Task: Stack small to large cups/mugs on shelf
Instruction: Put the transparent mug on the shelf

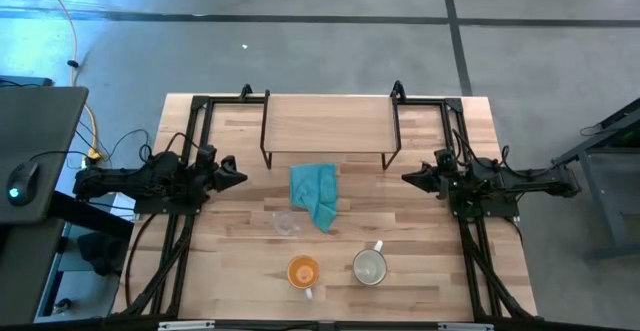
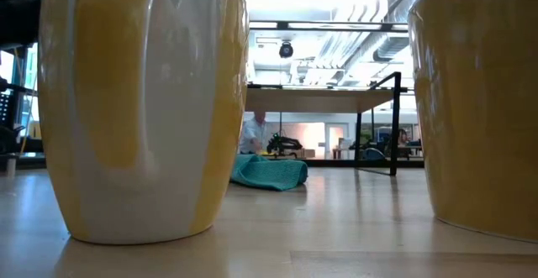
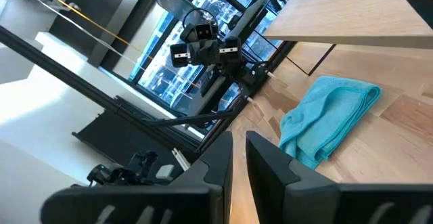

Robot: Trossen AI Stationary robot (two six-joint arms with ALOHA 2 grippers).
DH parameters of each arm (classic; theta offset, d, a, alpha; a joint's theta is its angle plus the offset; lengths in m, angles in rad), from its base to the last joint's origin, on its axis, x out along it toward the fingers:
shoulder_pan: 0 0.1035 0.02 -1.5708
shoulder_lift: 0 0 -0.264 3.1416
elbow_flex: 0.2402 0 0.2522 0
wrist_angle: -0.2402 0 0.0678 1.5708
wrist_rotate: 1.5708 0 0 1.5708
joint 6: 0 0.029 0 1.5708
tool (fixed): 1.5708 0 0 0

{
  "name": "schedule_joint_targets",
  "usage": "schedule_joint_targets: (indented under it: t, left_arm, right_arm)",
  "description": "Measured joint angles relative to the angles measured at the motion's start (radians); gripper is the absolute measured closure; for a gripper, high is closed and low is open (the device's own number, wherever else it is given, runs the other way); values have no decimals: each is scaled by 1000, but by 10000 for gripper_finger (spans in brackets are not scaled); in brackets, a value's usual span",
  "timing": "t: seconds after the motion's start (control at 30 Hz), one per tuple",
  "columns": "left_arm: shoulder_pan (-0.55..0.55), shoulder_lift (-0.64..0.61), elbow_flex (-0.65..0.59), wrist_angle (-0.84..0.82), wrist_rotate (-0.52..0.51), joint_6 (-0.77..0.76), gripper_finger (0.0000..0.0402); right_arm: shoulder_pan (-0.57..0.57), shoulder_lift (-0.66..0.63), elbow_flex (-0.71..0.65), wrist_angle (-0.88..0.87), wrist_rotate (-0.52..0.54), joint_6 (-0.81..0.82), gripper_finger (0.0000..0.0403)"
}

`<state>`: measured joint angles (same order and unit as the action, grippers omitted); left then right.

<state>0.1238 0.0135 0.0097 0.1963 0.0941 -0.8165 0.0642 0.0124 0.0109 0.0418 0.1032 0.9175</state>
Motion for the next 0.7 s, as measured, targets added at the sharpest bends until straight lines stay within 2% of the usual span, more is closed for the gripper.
schedule_joint_targets:
  t: [0.2, 0.33, 0.53, 0.7]
  left_arm:
    - [0, 0, 0, -10, 37, 0, 341]
    - [0, 0, 0, -21, 37, 0, 324]
    - [0, 0, 0, -45, 23, 24, 317]
    - [0, 4, 0, -38, 0, 103, 326]
  right_arm:
    - [0, 0, 0, 40, 1, 23, 371]
    - [0, 0, 0, 131, 1, -40, 364]
    - [0, 0, 0, 163, 14, -106, 352]
    - [0, 1, 9, 157, 20, -293, 352]
